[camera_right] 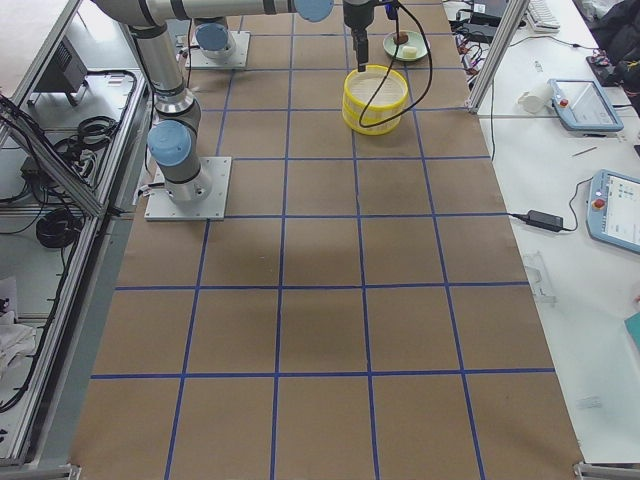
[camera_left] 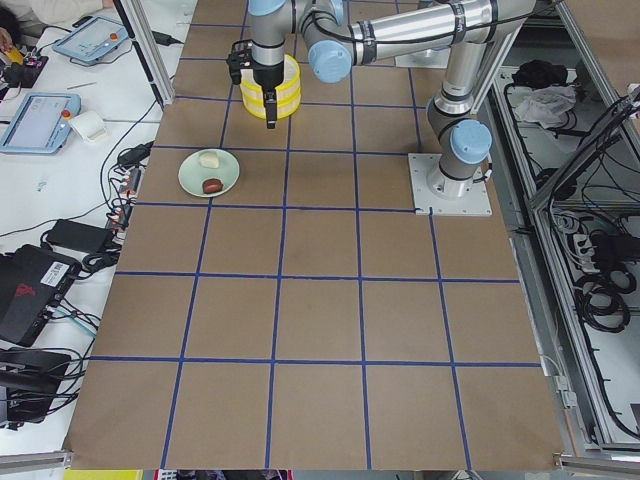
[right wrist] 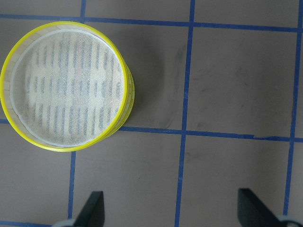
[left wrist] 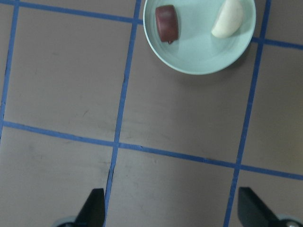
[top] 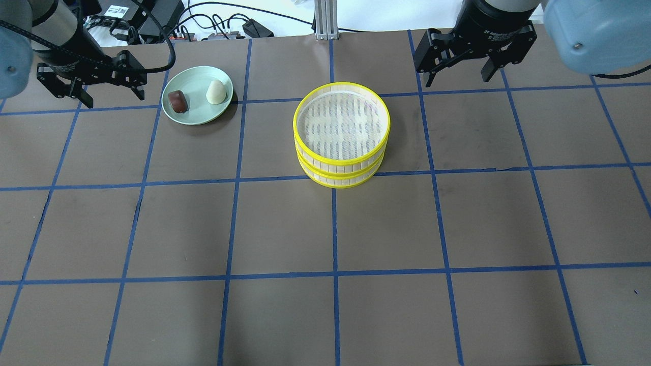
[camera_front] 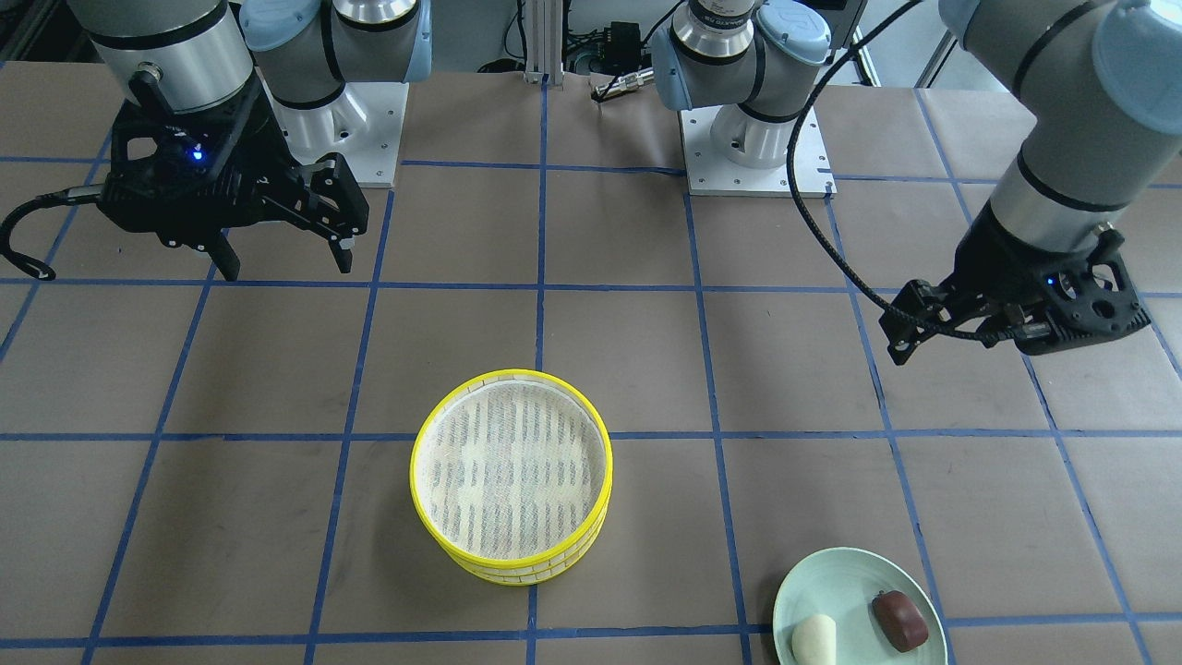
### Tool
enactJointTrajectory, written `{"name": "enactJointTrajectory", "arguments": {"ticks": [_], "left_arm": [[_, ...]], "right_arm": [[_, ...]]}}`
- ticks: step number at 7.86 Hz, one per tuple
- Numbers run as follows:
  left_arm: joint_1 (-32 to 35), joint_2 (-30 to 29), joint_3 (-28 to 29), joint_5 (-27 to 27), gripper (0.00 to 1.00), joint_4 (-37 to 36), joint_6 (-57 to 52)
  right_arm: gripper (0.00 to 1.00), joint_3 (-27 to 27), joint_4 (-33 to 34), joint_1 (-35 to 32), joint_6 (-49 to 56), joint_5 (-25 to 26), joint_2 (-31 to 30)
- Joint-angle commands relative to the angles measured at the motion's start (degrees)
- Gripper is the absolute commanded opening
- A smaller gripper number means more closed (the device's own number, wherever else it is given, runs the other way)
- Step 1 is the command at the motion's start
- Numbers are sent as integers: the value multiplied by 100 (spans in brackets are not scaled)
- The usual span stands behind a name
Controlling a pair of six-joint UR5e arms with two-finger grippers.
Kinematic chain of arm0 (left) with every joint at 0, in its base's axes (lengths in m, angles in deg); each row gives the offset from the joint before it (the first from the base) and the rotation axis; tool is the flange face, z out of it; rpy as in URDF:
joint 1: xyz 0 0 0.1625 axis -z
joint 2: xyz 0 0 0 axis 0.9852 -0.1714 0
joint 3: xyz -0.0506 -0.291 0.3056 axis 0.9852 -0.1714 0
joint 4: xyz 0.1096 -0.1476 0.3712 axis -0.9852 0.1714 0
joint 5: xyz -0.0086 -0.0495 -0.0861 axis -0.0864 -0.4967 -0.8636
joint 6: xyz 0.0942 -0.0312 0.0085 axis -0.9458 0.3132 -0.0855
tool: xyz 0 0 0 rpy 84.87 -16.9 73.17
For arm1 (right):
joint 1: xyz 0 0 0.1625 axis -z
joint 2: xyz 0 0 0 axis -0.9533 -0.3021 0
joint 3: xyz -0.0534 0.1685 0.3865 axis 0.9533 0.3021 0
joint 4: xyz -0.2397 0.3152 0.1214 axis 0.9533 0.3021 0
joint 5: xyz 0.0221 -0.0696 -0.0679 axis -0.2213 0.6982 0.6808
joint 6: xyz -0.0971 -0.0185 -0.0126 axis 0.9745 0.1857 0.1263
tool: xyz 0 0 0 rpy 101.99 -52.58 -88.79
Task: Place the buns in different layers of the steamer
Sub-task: 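Move the left gripper over the white bun on the green plate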
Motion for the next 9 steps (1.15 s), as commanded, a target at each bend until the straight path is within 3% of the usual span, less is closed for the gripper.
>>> {"name": "enactJointTrajectory", "arguments": {"ticks": [1, 2, 5, 7, 9], "left_arm": [[-26, -710, -56, -398, 100, -1297, -147], [-25, -1017, -56, -706, 100, -1858, -173], [1, -1642, -47, -744, 100, -2731, -709], [1, -2125, 49, -1295, 100, -3390, -1111], [1, -2478, 67, -1315, 100, -3866, -1456]], "right_arm": [[100, 0, 8, 0, -8, 6, 0], [100, 0, 8, 0, -16, 6, 0], [100, -35, 8, 0, -17, 23, 0], [100, -44, 8, 0, -25, 14, 0], [100, -44, 8, 0, -25, 23, 0]]}}
